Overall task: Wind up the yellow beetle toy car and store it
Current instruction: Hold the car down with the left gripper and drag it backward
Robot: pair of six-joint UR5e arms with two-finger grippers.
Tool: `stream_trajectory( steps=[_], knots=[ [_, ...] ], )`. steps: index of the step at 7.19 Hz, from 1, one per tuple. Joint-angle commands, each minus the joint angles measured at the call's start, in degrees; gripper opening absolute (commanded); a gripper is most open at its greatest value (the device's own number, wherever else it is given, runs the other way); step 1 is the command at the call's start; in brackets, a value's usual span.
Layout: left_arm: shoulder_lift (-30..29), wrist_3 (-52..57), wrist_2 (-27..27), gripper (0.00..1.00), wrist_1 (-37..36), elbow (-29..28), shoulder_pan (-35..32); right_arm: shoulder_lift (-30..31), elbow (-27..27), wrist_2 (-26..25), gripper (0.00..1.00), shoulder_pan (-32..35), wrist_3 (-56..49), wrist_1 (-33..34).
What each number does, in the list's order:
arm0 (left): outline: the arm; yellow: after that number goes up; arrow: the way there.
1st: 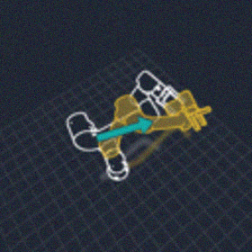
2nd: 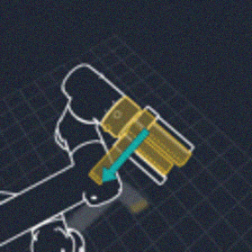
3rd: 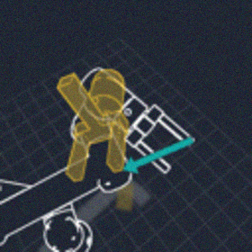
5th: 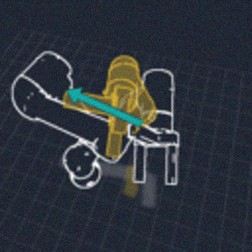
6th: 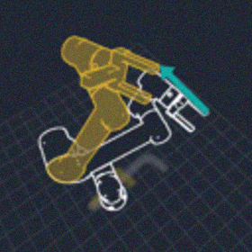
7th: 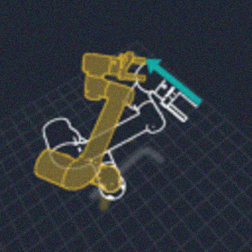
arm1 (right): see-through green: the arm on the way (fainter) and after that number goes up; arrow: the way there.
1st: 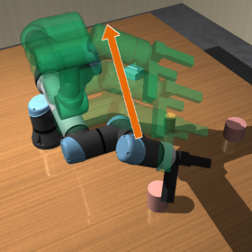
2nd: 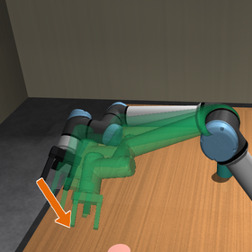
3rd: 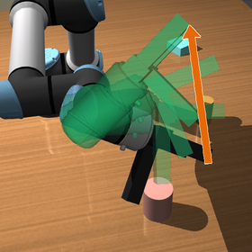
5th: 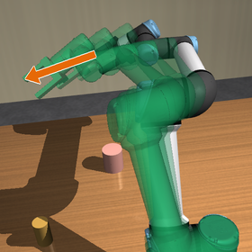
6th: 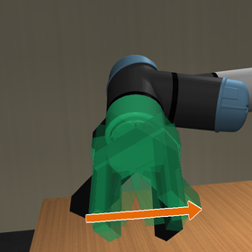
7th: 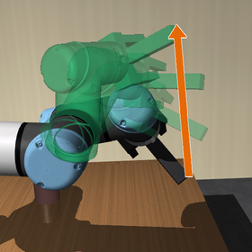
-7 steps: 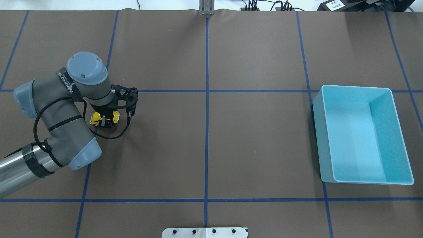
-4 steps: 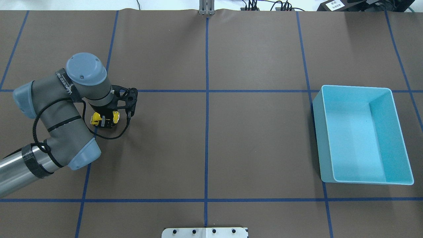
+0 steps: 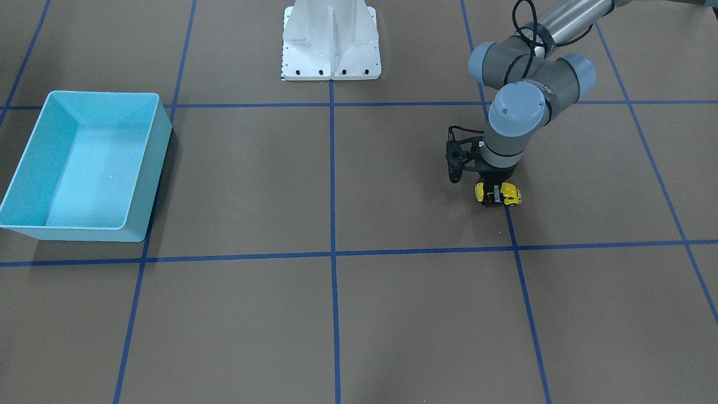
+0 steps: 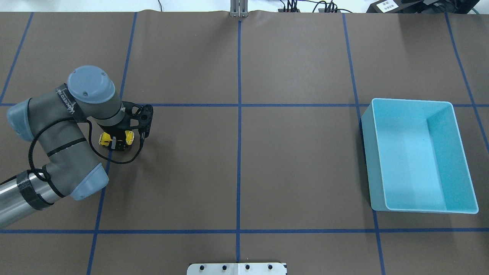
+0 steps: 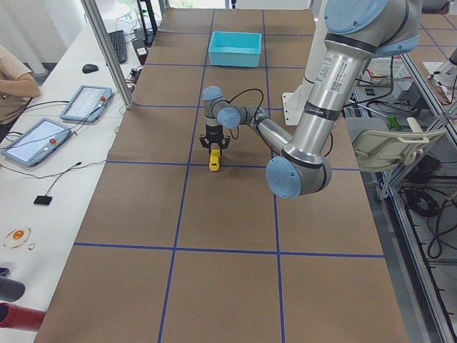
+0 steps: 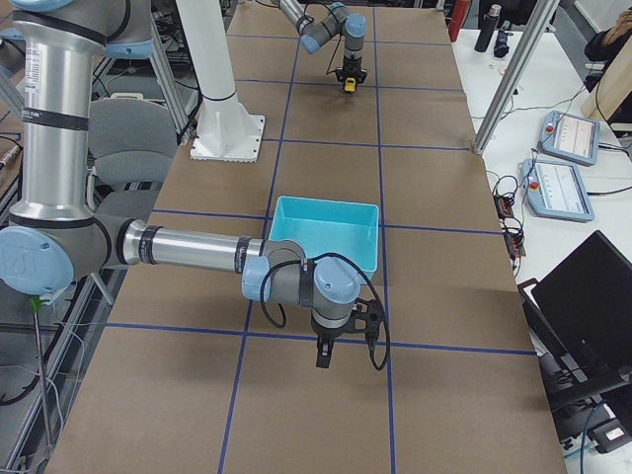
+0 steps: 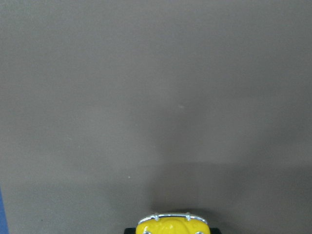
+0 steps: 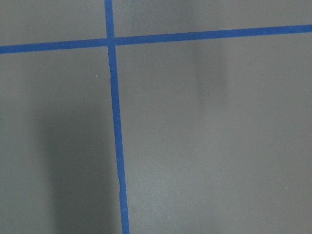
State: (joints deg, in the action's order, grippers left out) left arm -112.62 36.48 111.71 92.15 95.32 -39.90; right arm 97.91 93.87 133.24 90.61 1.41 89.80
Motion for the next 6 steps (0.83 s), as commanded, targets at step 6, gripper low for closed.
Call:
stream_trajectory(
  steps=[6],
  knots=[
    [4.16,0.88,2.72,0.0,3.65,1.18,-0.61,0.0,0.0,0.0,1.0,0.0,0.0,-0.06]
  ],
)
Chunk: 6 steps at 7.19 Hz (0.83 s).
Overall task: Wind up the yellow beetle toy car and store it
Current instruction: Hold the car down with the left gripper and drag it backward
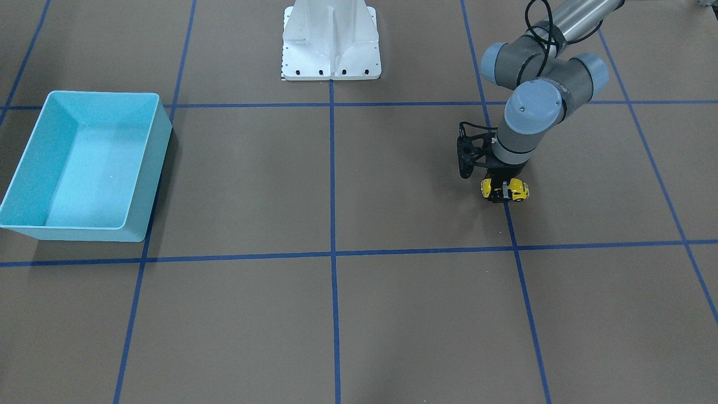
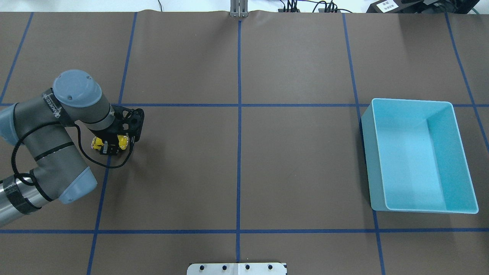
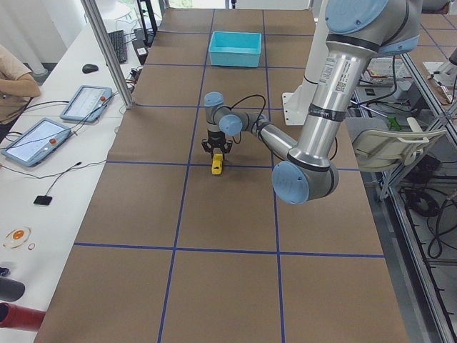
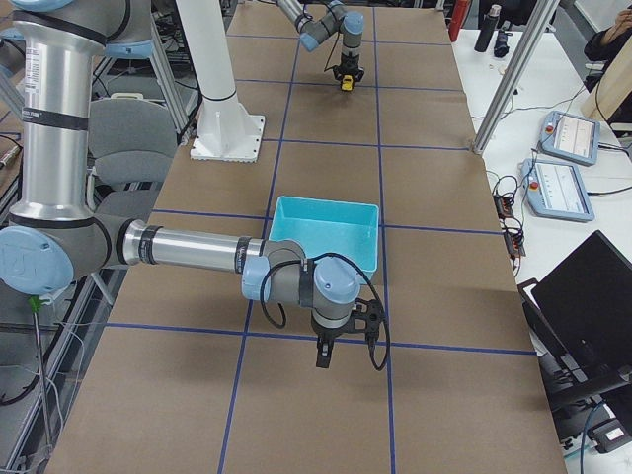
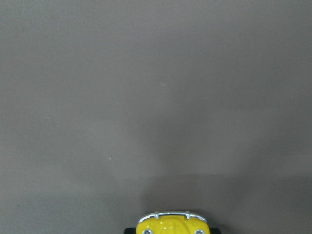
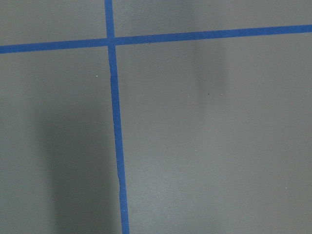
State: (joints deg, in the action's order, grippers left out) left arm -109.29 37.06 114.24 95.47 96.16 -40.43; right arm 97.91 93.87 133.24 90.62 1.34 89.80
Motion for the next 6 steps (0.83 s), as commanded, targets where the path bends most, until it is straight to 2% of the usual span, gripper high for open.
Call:
stream_trajectory(
  steps=[1,6],
  knots=[
    [1.53,0.29,0.37,0.0,0.68,0.78,-0.18,0.0,0.0,0.0,1.0,0.0,0.07,-0.06],
    [4.0,2.05,0.46,0.0,4.02,1.14,-1.32,0.35,0.18,-0.26,1.0,0.0,-0.02,-0.07]
  ],
)
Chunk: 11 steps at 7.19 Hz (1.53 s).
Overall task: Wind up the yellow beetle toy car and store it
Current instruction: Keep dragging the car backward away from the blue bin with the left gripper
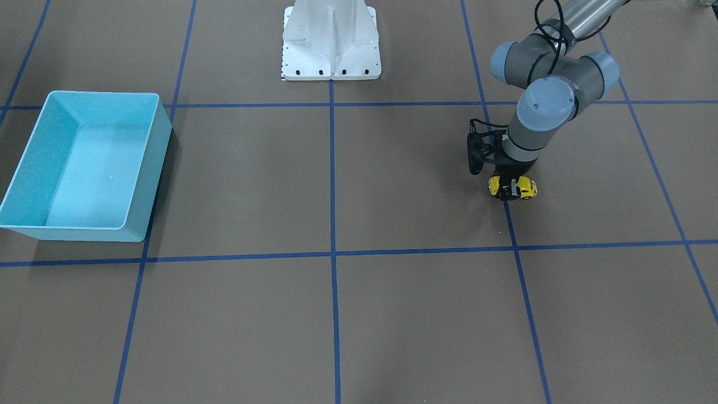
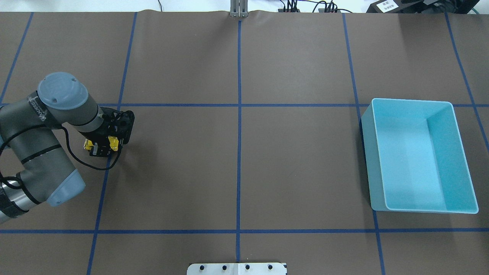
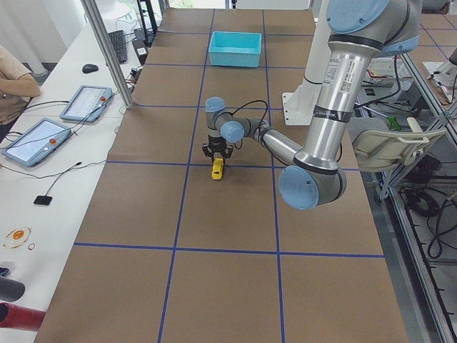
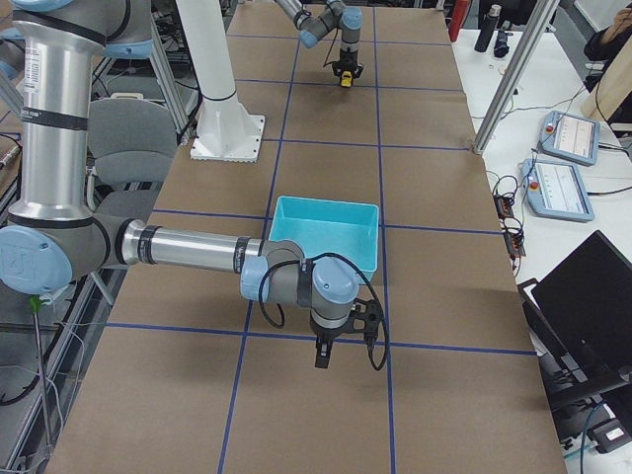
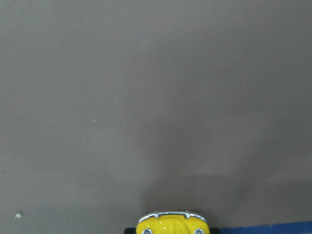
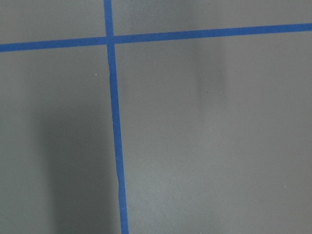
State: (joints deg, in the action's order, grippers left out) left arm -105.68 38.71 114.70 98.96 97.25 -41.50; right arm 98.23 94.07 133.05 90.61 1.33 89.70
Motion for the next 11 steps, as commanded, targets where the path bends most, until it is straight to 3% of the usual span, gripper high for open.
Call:
stream_trajectory(
  steps=[1,11],
  knots=[
    [1.51,1.8,1.74,0.0,0.88,0.04,-0.43,0.03,0.06,-0.16,1.0,0.0,-0.01,0.04],
    [5.13,5.05,3.6,0.0,6.42,-0.92,-3.24,0.12,-0.03,-0.51,1.0,0.0,-0.01,-0.05]
  ],
)
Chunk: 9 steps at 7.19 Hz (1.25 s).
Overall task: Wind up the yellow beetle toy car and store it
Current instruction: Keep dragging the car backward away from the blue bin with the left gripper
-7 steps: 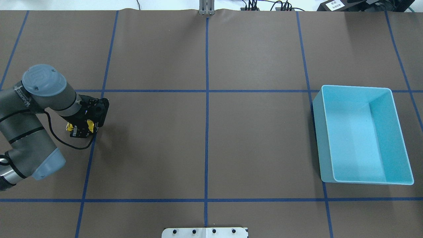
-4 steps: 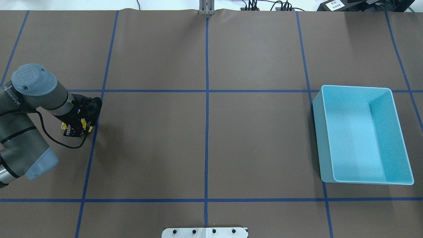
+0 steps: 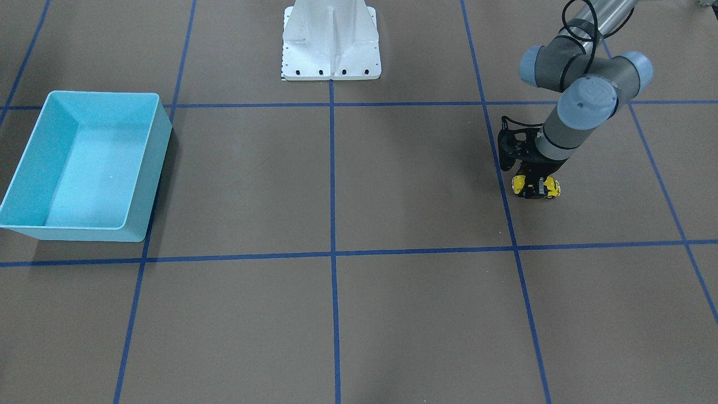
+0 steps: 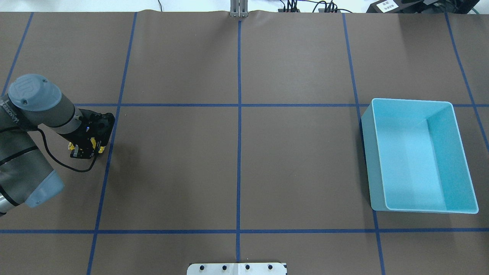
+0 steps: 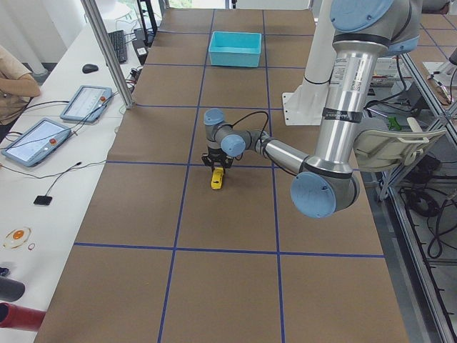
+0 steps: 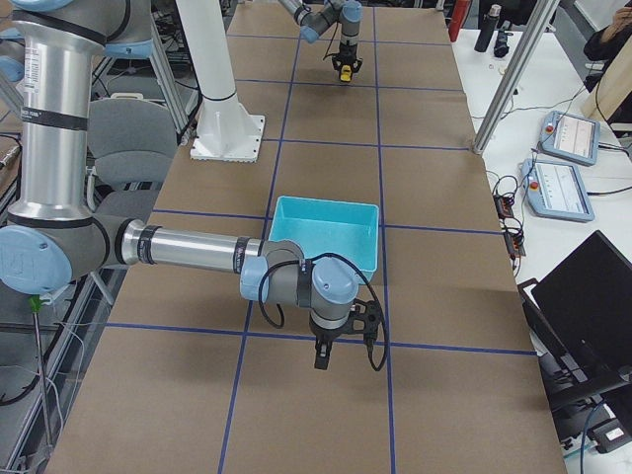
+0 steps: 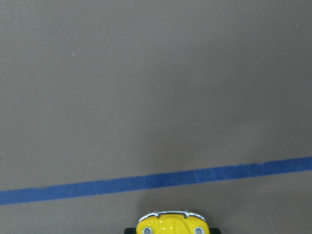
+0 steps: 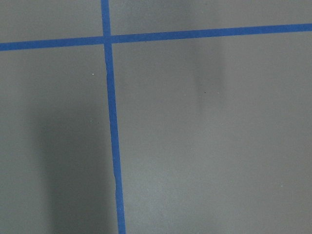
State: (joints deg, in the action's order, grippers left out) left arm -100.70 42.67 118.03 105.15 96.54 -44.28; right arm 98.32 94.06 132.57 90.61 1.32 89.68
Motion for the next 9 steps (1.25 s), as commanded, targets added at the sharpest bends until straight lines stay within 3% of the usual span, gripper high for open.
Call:
stream_trajectory(
  steps=[1,9],
  knots=[
    [0.15,1.62,0.35,0.0,0.23,-0.21,-0.71,0.03,-0.01,-0.03,1.0,0.0,0.0,-0.03],
    [2.26,3.65,1.23,0.0,1.9,-0.82,-2.12,0.03,0.08,-0.03,1.0,0.0,0.0,0.05]
  ],
)
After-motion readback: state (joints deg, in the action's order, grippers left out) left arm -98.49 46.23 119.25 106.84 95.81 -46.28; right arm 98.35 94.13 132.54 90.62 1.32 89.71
